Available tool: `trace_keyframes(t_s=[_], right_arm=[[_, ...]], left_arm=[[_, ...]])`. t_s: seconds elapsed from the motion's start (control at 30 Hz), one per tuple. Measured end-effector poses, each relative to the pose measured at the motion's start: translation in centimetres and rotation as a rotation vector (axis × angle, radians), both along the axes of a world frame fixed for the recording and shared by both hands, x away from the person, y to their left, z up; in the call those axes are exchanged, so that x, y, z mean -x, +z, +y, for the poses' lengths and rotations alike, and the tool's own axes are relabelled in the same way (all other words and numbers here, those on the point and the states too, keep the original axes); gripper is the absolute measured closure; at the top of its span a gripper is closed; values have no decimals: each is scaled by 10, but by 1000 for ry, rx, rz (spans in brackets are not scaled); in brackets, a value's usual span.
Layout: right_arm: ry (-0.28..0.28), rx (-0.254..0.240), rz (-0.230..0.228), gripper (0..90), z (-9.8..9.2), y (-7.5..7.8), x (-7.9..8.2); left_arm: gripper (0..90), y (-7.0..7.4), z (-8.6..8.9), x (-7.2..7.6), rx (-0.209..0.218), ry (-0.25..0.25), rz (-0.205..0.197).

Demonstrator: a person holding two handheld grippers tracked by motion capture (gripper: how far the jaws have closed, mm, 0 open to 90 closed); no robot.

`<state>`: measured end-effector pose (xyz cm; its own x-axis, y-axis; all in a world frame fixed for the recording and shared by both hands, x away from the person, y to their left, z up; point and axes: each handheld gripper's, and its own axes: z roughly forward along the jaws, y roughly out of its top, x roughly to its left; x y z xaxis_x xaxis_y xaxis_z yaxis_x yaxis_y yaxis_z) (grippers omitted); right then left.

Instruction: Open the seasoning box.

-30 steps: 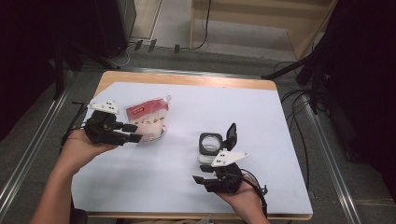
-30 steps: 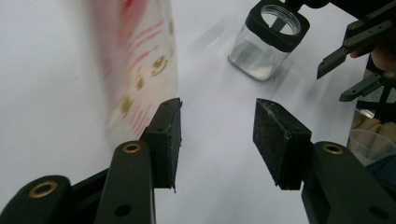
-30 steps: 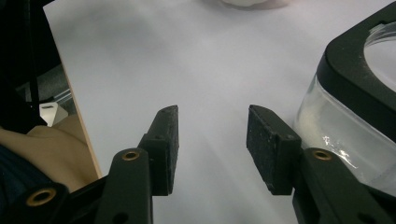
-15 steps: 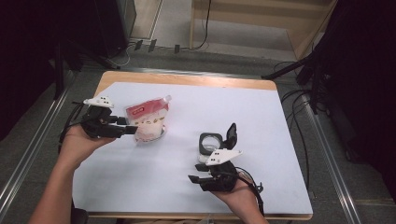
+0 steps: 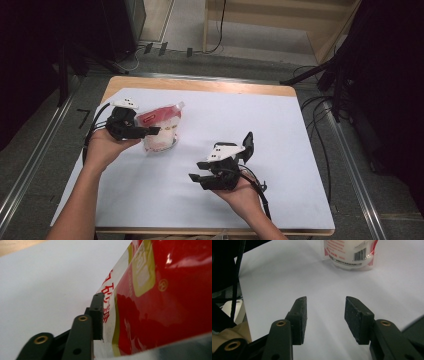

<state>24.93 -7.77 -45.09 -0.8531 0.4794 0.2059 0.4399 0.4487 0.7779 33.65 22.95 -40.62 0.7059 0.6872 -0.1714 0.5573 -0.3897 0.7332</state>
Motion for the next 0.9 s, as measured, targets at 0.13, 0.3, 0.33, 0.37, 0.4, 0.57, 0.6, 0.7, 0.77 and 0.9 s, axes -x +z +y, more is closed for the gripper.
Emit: trace_keyframes(t_s=[0.13, 0.3, 0.33, 0.37, 0.4, 0.57, 0.6, 0.7, 0.77, 0.9], right_arm=[[-4, -6, 6, 531, 5, -6, 0], [4, -11, 14, 531, 11, -13, 6], [12, -11, 9, 529, 12, -13, 7], [13, -9, 3, 529, 12, -14, 8], [14, -11, 2, 530, 13, -14, 8], [-2, -4, 38, 567, 14, -19, 3], [-4, -2, 40, 568, 14, -20, 3], [-11, 7, 25, 560, 18, -21, 4], [-15, 10, 17, 575, 21, -22, 4], [-20, 23, 39, 588, 26, -23, 2]], left_arm=[[837, -2, 1, 4, -18, 9, -41], [900, 2, 1, 3, -14, 17, 3], [900, 4, 0, 3, -14, 21, 1], [900, 7, 0, 3, -22, 17, 4], [900, 9, 0, 3, -12, 15, 17], [900, 28, 0, 8, 30, -10, 42], [900, 34, -1, 11, 30, -21, 36], [900, 49, -4, 20, 45, -42, 23], [900, 58, -5, 24, 57, -55, 22], [900, 70, -8, 31, 77, -87, 21]])
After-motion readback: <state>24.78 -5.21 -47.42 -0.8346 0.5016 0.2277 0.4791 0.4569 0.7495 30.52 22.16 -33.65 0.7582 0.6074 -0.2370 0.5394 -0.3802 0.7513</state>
